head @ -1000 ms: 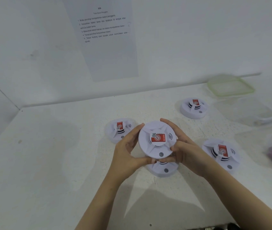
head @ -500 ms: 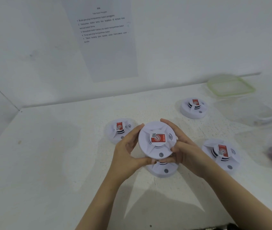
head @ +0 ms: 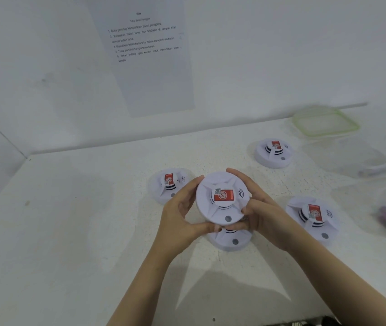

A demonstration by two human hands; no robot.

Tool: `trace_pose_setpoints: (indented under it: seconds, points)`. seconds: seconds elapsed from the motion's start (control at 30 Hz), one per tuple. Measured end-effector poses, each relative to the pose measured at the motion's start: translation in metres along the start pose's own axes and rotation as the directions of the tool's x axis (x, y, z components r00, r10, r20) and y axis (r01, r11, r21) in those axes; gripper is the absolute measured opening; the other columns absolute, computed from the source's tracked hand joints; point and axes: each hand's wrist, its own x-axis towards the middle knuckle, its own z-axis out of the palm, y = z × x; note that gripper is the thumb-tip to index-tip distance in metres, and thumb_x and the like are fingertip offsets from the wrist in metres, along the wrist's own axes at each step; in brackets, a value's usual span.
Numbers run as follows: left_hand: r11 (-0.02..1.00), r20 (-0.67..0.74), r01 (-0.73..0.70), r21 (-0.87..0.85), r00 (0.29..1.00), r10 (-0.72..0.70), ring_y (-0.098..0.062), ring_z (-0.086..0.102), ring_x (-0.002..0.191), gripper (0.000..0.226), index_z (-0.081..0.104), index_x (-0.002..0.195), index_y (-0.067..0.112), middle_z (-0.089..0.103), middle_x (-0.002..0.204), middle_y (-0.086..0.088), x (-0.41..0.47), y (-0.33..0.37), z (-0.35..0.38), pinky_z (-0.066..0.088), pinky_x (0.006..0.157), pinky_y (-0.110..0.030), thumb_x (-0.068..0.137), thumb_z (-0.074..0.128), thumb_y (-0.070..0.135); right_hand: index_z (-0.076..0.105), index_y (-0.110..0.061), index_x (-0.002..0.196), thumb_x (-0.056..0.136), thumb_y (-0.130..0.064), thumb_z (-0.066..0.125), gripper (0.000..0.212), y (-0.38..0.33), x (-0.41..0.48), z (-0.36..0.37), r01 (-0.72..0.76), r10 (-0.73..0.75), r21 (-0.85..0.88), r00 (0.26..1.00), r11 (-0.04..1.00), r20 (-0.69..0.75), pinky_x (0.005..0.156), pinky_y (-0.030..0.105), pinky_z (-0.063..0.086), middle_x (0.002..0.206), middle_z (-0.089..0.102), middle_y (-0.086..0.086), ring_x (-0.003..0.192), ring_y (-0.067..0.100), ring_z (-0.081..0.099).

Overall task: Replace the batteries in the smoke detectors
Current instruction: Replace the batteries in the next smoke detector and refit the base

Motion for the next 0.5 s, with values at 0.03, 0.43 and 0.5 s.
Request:
trace_pose_setpoints:
  seconds: [0.03, 0.43, 0.5]
  points:
    - [1.000, 0.001, 0.000, -0.002, 1.000, 0.000, -0.004, 0.056, 0.122, 0.085, 0.050, 0.130, 0.031, 0.062, 0.127, 0.019, -0.0002, 0.0000, 0.0000, 0.045, 0.100, -0.019, 0.055, 0.090, 0.022, 0.041, -0.034, 0.137, 0.074, 0.001, 0.041, 0.072, -0.0001, -0.0001, 0.0002, 0.002, -0.002, -0.001, 1.000, 1.000, 0.000, 0.072, 0.040, 0.059, 0.132, 0.057, 0.001, 0.110, 0.037, 0.060]
    - [1.000, 0.006, -0.006, 0.013, 1.000, 0.006, -0.005, 0.056, 0.123, 0.084, 0.049, 0.131, 0.031, 0.062, 0.128, 0.019, -0.0001, 0.0012, -0.0008, 0.045, 0.102, -0.021, 0.056, 0.087, 0.030, 0.041, -0.032, 0.137, 0.073, 0.001, 0.041, 0.071, -0.0001, -0.0003, 0.0010, 0.011, -0.011, 0.004, 1.000, 1.000, -0.010, 0.068, 0.036, 0.059, 0.130, 0.058, 0.001, 0.109, 0.034, 0.061]
    - [1.000, 0.012, -0.004, 0.012, 1.000, 0.003, -0.005, 0.056, 0.123, 0.084, 0.050, 0.131, 0.030, 0.062, 0.127, 0.018, -0.0004, 0.0014, -0.0011, 0.045, 0.102, -0.021, 0.056, 0.087, 0.030, 0.041, -0.031, 0.137, 0.073, 0.001, 0.041, 0.072, -0.0008, -0.0003, 0.0006, 0.003, -0.003, 0.003, 1.000, 1.000, -0.007, 0.068, 0.036, 0.059, 0.130, 0.058, 0.002, 0.108, 0.033, 0.063]
